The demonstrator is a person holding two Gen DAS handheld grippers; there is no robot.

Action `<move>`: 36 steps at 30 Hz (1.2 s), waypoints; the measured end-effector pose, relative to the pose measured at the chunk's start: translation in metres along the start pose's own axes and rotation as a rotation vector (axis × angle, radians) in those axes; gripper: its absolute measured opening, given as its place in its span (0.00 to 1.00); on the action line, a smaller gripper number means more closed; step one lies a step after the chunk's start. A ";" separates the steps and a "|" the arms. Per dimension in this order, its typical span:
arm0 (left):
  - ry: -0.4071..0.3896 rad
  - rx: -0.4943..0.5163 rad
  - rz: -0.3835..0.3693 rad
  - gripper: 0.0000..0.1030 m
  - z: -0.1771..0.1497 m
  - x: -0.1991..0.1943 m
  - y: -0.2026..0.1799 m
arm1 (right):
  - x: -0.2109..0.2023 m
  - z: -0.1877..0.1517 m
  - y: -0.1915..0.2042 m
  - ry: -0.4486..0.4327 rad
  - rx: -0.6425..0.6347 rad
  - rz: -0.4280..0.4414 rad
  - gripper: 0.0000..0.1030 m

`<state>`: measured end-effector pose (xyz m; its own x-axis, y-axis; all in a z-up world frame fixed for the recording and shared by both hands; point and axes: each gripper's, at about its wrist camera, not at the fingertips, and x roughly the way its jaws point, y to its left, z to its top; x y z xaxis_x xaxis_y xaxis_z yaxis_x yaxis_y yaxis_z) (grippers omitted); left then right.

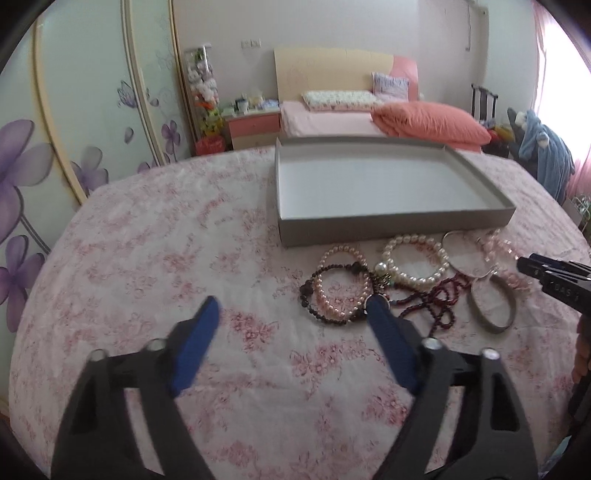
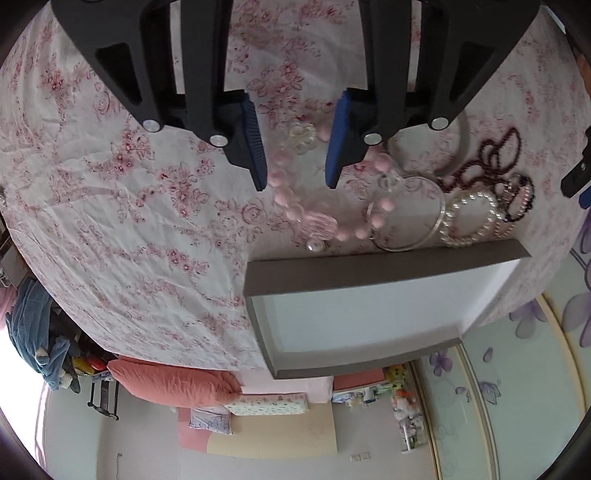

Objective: Organize jewelry
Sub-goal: 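Grasp the black bead bracelet with the left tool while the right tool grasps the pink crystal bracelet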

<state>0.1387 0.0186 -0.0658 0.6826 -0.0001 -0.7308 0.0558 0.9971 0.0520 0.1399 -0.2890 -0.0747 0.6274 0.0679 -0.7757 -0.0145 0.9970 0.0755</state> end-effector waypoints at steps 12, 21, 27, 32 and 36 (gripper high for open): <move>0.069 0.014 -0.048 0.50 0.007 0.036 0.004 | 0.006 0.007 -0.006 0.010 0.018 0.009 0.28; 0.076 0.038 -0.066 0.40 0.010 0.044 0.005 | 0.015 0.015 -0.003 -0.012 -0.040 -0.017 0.16; 0.082 0.038 -0.094 0.28 0.013 0.050 0.007 | 0.015 0.015 -0.005 -0.014 -0.033 -0.005 0.16; 0.077 0.065 -0.106 0.19 0.016 0.053 0.002 | 0.016 0.015 -0.006 -0.014 -0.032 -0.004 0.16; 0.074 0.073 -0.126 0.13 0.018 0.055 0.002 | 0.016 0.015 -0.006 -0.014 -0.029 0.000 0.16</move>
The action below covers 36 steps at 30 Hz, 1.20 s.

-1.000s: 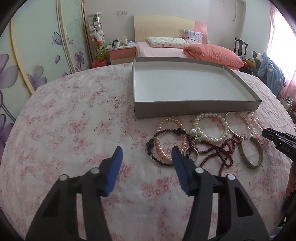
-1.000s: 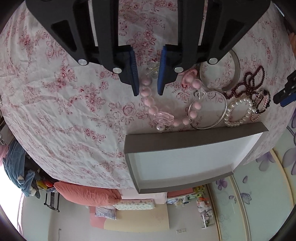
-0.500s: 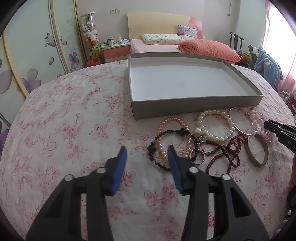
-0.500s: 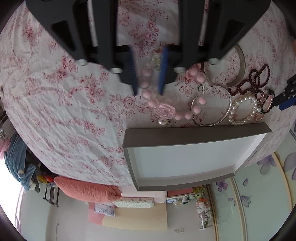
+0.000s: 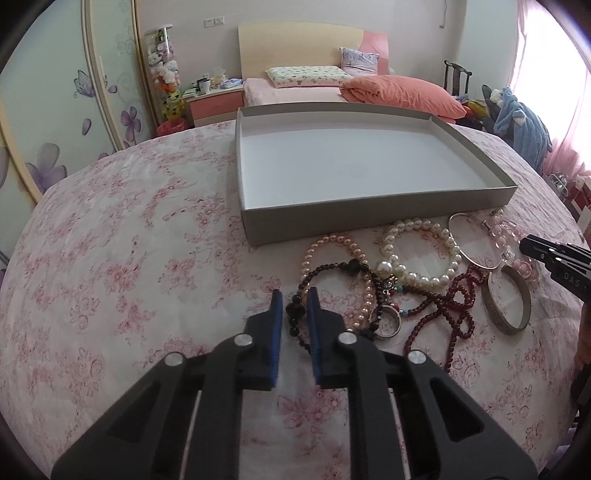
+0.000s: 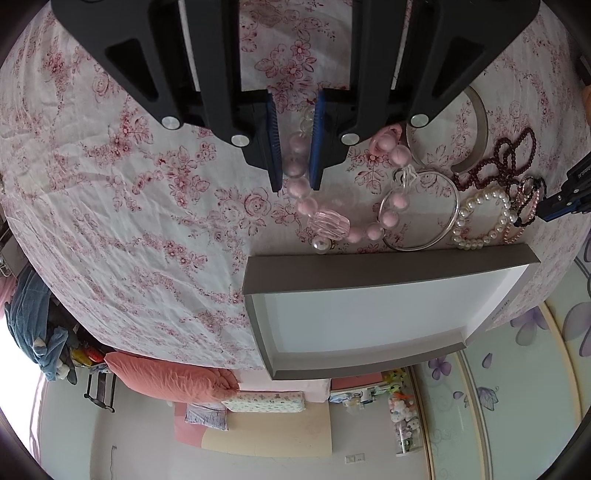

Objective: Organize jewelry
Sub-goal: 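Grasp the black bead bracelet with the left tool while the right tool grasps the pink crystal bracelet, then carry both held bracelets up and over into the gray tray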

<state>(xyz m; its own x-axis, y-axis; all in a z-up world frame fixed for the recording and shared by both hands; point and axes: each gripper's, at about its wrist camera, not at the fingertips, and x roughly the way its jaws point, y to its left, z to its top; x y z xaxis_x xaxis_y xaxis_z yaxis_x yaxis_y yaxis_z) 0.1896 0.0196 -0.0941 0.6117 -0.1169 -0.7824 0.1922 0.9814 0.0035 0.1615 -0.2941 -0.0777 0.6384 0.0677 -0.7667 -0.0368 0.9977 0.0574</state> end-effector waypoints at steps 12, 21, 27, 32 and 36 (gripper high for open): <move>0.011 -0.001 -0.020 0.11 -0.007 0.000 0.003 | 0.001 0.001 -0.005 0.000 0.012 0.017 0.16; -0.024 -0.048 -0.024 0.11 -0.011 -0.015 0.012 | -0.009 -0.001 -0.010 -0.030 0.036 0.065 0.14; -0.090 -0.080 -0.055 0.11 -0.013 -0.039 0.014 | -0.041 0.005 -0.007 -0.139 0.035 0.128 0.14; -0.156 -0.088 -0.093 0.11 -0.013 -0.062 0.007 | -0.065 0.012 0.004 -0.216 0.025 0.204 0.14; -0.197 -0.086 -0.110 0.11 -0.013 -0.077 0.000 | -0.077 0.012 0.013 -0.262 0.012 0.244 0.14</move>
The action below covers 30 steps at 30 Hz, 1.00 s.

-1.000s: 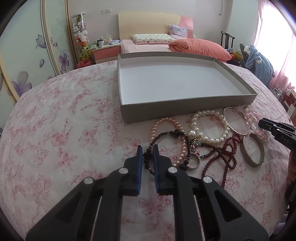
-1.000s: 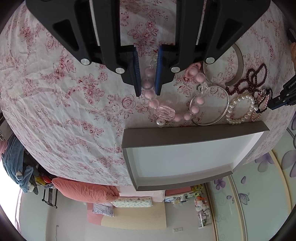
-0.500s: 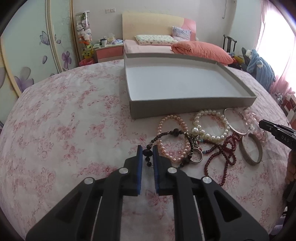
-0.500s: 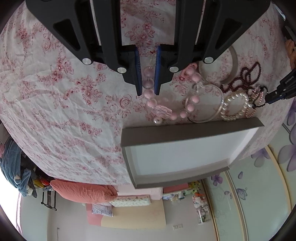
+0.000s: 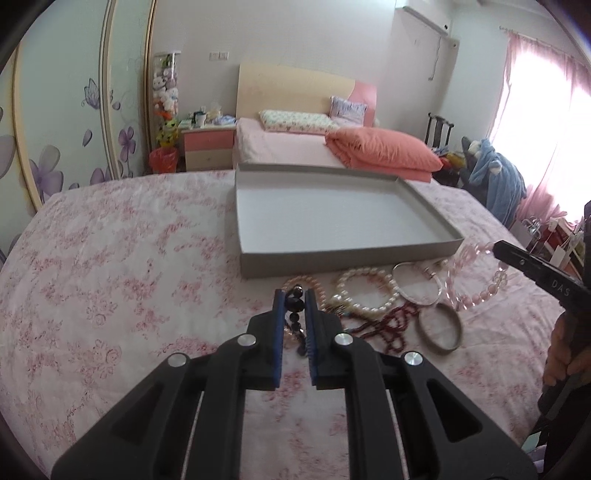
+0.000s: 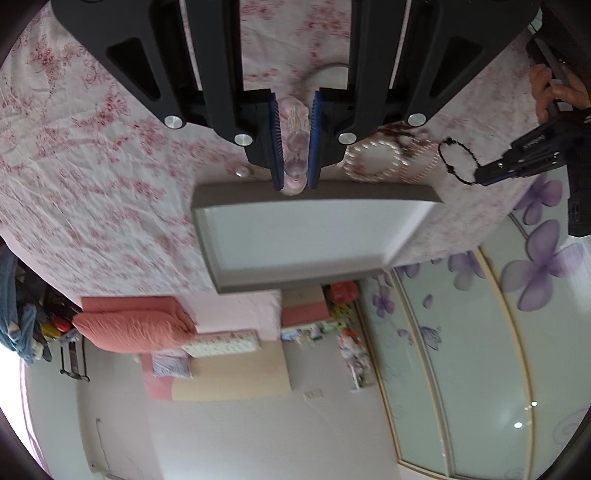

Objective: Organize jewelry
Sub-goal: 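Carry both held bracelets up and over into the gray tray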

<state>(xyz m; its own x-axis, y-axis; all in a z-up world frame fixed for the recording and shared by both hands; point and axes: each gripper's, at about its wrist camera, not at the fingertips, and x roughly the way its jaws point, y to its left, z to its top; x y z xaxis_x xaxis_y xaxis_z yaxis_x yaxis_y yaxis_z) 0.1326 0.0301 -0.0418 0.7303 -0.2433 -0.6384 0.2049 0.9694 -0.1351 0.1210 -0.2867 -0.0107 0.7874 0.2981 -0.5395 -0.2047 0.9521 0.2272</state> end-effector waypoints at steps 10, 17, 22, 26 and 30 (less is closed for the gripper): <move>-0.071 -0.021 -0.015 0.11 0.005 -0.024 -0.008 | -0.015 0.004 0.010 -0.069 0.018 0.035 0.14; -0.136 -0.021 -0.002 0.11 0.013 -0.042 -0.018 | -0.035 0.011 0.026 -0.162 -0.026 0.027 0.14; -0.181 -0.004 0.022 0.11 0.022 -0.054 -0.030 | -0.043 0.017 0.035 -0.214 -0.056 0.021 0.14; -0.207 0.013 0.053 0.11 0.031 -0.056 -0.037 | -0.042 0.022 0.040 -0.242 -0.073 0.011 0.14; -0.232 0.031 0.105 0.11 0.041 -0.052 -0.046 | -0.039 0.030 0.045 -0.280 -0.092 -0.013 0.14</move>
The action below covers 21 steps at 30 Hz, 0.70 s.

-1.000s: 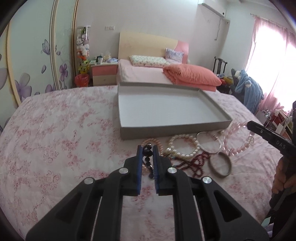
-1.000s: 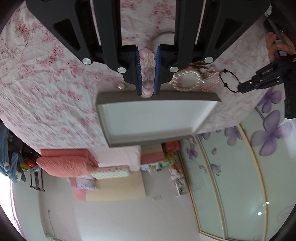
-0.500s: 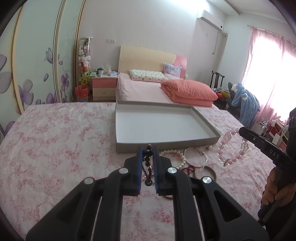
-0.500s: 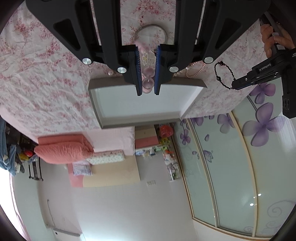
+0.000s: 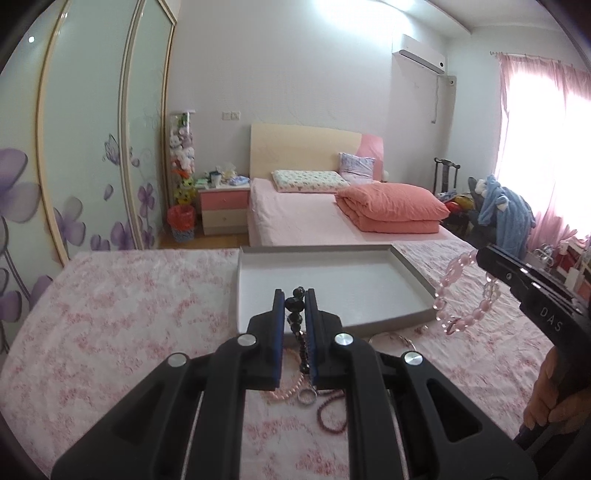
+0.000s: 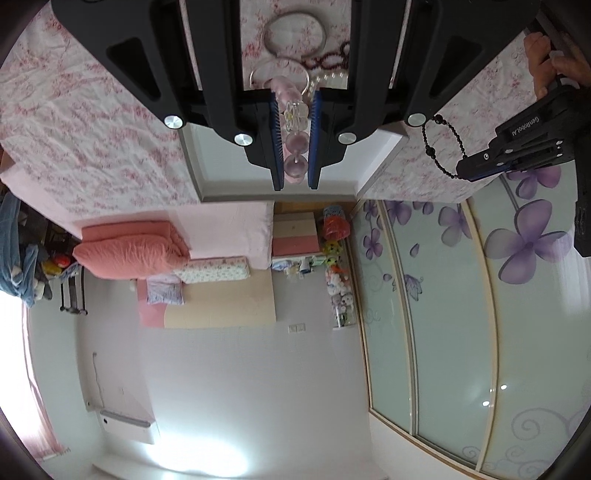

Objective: Organize jewelry
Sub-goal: 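Carry both held bracelets up and over into the gray tray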

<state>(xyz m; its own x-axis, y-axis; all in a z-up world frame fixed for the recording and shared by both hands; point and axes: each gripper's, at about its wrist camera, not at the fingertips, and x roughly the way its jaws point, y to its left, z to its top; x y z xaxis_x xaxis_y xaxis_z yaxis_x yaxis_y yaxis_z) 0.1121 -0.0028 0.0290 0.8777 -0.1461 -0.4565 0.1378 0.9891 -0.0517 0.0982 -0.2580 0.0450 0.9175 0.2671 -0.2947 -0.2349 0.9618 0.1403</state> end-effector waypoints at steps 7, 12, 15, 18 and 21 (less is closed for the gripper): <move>-0.032 0.010 0.060 0.11 0.019 0.020 -0.009 | 0.020 0.014 -0.001 -0.041 -0.004 -0.032 0.14; -0.032 0.004 0.090 0.11 0.028 0.044 -0.012 | 0.040 0.022 -0.005 -0.053 -0.001 -0.048 0.14; -0.021 0.006 0.088 0.11 0.034 0.060 -0.014 | 0.055 0.025 -0.007 -0.047 -0.006 -0.052 0.14; -0.009 0.004 0.072 0.11 0.037 0.078 -0.015 | 0.071 0.026 -0.011 -0.031 0.003 -0.054 0.14; 0.011 0.010 0.060 0.11 0.039 0.098 -0.016 | 0.090 0.025 -0.019 -0.002 0.025 -0.051 0.14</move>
<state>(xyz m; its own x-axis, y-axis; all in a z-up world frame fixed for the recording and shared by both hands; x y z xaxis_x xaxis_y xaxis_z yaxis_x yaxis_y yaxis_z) 0.2134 -0.0337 0.0198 0.8794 -0.0866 -0.4682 0.0902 0.9958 -0.0150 0.1937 -0.2540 0.0397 0.9287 0.2178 -0.3003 -0.1800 0.9724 0.1487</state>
